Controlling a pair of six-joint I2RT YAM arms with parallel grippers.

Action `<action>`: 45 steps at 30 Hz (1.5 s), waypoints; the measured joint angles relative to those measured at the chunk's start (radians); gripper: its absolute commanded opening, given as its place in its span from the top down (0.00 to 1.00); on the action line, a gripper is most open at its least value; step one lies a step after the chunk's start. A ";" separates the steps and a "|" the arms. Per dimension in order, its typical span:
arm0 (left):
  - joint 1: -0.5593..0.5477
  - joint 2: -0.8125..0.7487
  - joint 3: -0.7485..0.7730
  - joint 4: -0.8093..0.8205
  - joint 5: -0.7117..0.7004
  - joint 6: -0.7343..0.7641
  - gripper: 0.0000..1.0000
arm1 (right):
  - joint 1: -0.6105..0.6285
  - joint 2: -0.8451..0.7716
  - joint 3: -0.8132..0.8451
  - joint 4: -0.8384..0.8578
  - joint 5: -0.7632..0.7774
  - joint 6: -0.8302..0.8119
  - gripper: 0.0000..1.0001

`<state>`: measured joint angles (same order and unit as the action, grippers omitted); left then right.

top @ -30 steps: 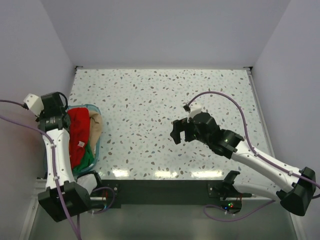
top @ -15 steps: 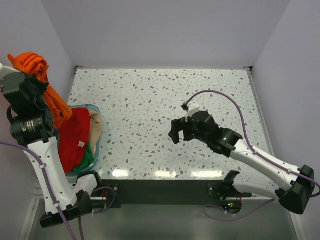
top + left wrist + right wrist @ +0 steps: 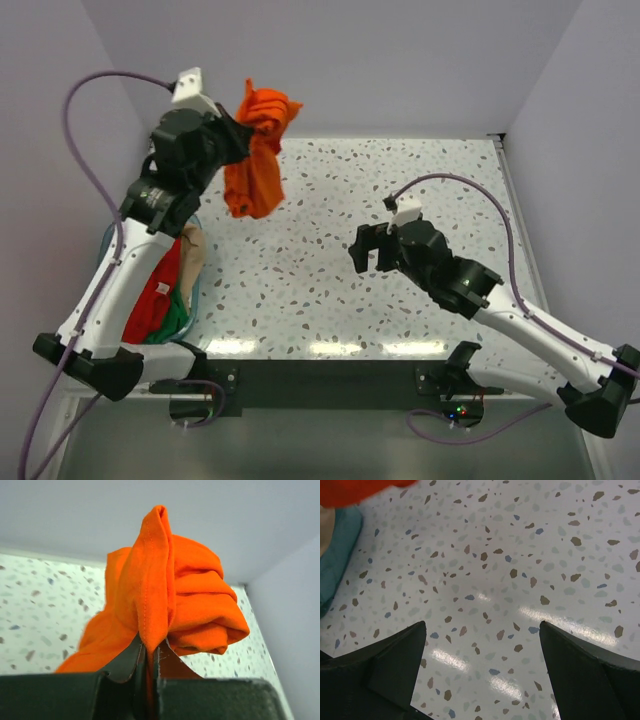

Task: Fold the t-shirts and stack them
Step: Move the tshirt to the center of the board, then flatten the tshirt out

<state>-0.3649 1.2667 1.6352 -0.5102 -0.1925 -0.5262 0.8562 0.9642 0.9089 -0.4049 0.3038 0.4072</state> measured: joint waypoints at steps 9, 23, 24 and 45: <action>-0.219 0.089 -0.317 0.147 0.006 -0.055 0.36 | 0.000 -0.031 0.000 -0.019 0.120 0.058 0.01; -0.195 0.040 -0.727 0.242 0.064 -0.155 0.45 | 0.000 0.101 -0.112 -0.035 0.153 0.145 0.10; -0.201 0.033 -0.779 0.245 0.080 -0.164 0.45 | 0.000 0.116 -0.126 -0.031 0.151 0.151 0.11; -0.418 0.192 -0.974 0.525 0.248 -0.217 0.47 | -0.009 0.450 -0.199 0.170 0.129 0.220 0.21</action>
<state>-0.7830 1.4582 0.6609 0.0143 0.0559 -0.7433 0.8471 1.4143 0.7101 -0.2348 0.4328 0.6273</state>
